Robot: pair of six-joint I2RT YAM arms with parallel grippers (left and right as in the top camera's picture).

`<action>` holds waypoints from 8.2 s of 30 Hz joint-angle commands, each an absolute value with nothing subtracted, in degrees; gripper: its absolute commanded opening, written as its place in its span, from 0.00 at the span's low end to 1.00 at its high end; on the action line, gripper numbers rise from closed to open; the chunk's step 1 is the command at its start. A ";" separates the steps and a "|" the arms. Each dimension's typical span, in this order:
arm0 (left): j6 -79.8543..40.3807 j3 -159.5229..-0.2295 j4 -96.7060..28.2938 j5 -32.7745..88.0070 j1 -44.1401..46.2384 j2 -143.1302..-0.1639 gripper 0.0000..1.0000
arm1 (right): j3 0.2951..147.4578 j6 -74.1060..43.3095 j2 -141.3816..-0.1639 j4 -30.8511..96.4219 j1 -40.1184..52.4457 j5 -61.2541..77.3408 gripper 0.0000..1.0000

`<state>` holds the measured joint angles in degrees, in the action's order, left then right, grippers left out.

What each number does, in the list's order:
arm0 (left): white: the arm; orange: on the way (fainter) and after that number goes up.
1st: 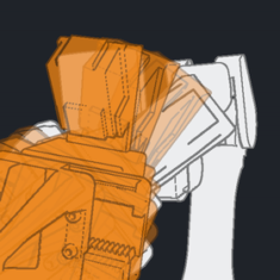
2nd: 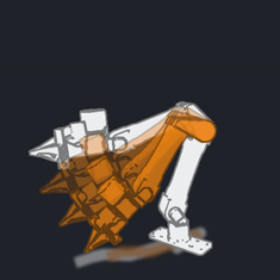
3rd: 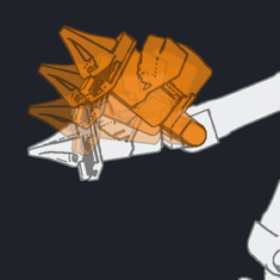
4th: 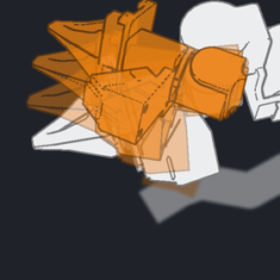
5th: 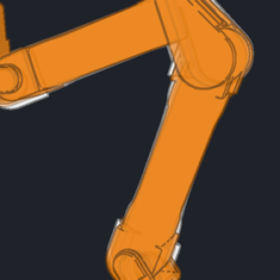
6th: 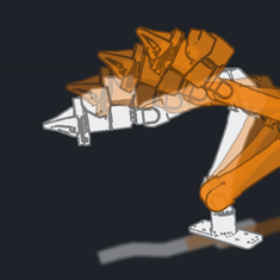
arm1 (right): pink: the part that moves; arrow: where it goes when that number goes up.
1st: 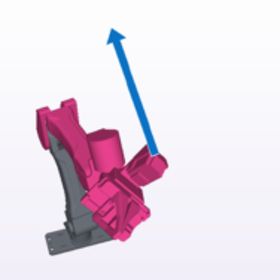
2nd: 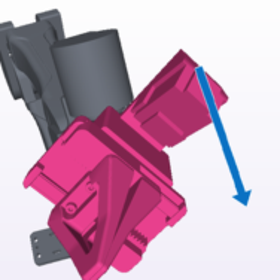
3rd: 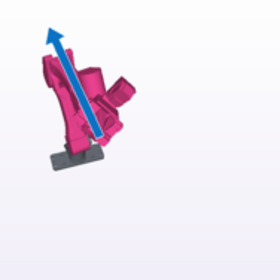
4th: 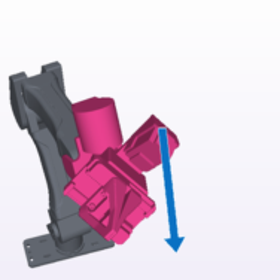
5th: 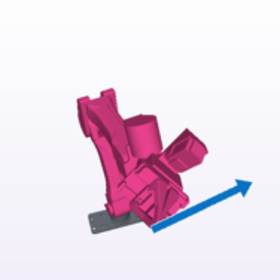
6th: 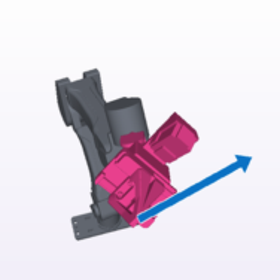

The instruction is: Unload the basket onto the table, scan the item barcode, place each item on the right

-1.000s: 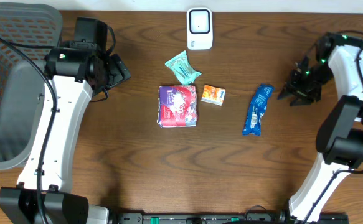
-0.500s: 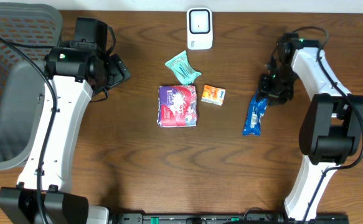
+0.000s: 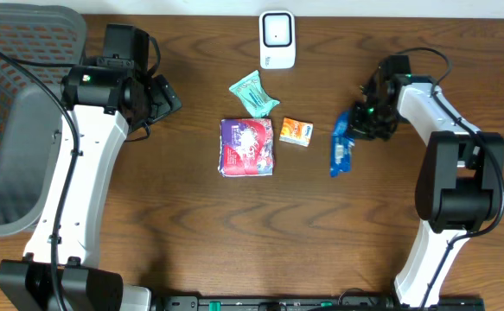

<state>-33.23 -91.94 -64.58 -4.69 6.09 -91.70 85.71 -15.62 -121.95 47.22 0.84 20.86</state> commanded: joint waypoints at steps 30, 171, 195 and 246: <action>-33.71 -92.14 -64.90 -5.41 5.91 -91.68 0.98 | 78.46 -24.62 -123.37 38.44 6.61 22.81 0.46; -33.71 -92.14 -64.90 -5.41 5.91 -91.68 0.98 | 85.58 -11.44 -128.25 46.54 -9.34 31.59 0.01; -33.71 -92.14 -64.90 -5.41 5.91 -91.68 0.98 | 99.90 -27.33 -128.99 62.61 19.97 -38.17 0.01; -33.71 -92.14 -64.90 -5.41 5.91 -91.68 0.98 | 96.97 0.51 -130.85 60.88 4.97 24.40 0.01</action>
